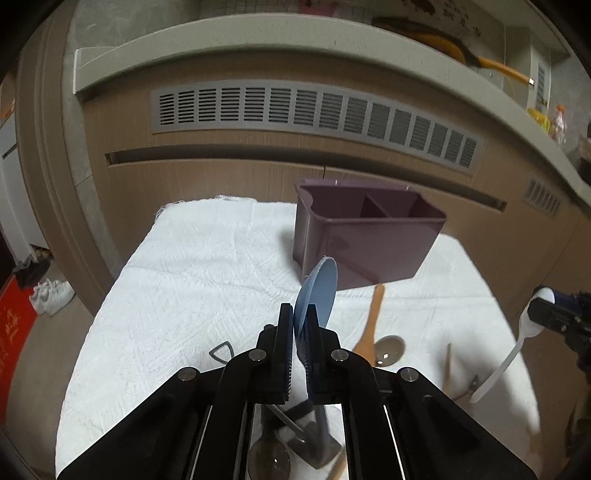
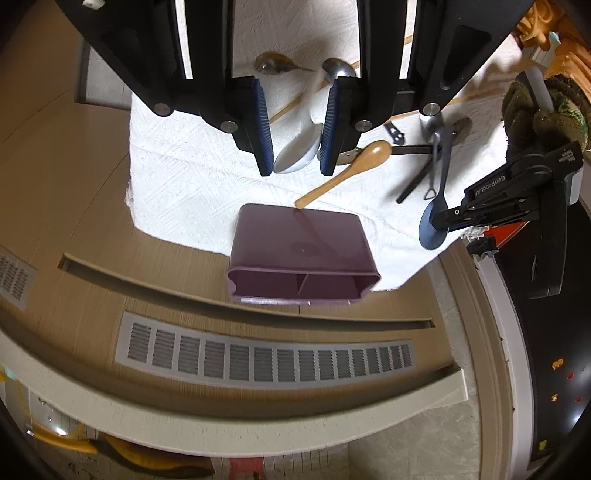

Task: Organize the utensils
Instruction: 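Lift both spoons and drop them into the maroon caddy, opening both grippers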

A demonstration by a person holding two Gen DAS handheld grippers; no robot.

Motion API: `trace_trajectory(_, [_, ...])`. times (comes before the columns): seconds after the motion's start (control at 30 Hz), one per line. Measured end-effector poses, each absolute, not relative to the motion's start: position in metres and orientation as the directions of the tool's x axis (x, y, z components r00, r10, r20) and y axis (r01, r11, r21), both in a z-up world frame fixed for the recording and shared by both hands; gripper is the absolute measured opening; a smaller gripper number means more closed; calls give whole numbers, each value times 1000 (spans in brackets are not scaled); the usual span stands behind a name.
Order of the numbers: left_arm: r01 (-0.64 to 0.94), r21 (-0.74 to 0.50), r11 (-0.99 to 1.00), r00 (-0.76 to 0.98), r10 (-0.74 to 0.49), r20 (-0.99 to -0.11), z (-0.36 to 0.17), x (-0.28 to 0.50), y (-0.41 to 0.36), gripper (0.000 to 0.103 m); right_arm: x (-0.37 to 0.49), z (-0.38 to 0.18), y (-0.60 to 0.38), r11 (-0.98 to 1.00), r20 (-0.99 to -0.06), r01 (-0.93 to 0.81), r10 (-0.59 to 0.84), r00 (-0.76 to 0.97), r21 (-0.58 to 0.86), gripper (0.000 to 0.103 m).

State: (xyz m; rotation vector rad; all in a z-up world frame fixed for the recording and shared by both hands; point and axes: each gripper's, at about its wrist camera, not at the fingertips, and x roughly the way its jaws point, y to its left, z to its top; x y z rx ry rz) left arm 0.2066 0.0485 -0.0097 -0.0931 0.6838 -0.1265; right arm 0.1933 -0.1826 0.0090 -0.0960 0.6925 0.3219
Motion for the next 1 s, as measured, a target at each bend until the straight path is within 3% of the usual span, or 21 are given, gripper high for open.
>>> trace_trajectory(0.4, [191,-85,978,880,-209,-427,76,175,22,5,171,59,-187,938,-557,-347,289,779,1,21])
trace_trajectory(0.73, [216,-53,975,943,-222,-249,181,236,7,5,231,167,-186,947,-382,-311,258,888,-83,21])
trace_trajectory(0.87, [219,-61,974,934,-228,-276,175,278,2,5,278,177,-178,945,-383,-316,261,886,-86,21])
trace_trajectory(1.0, [218,-78,973,905,-231,-358,138,323,-5,5,328,158,-173,943,-431,-325,266,862,-69,21])
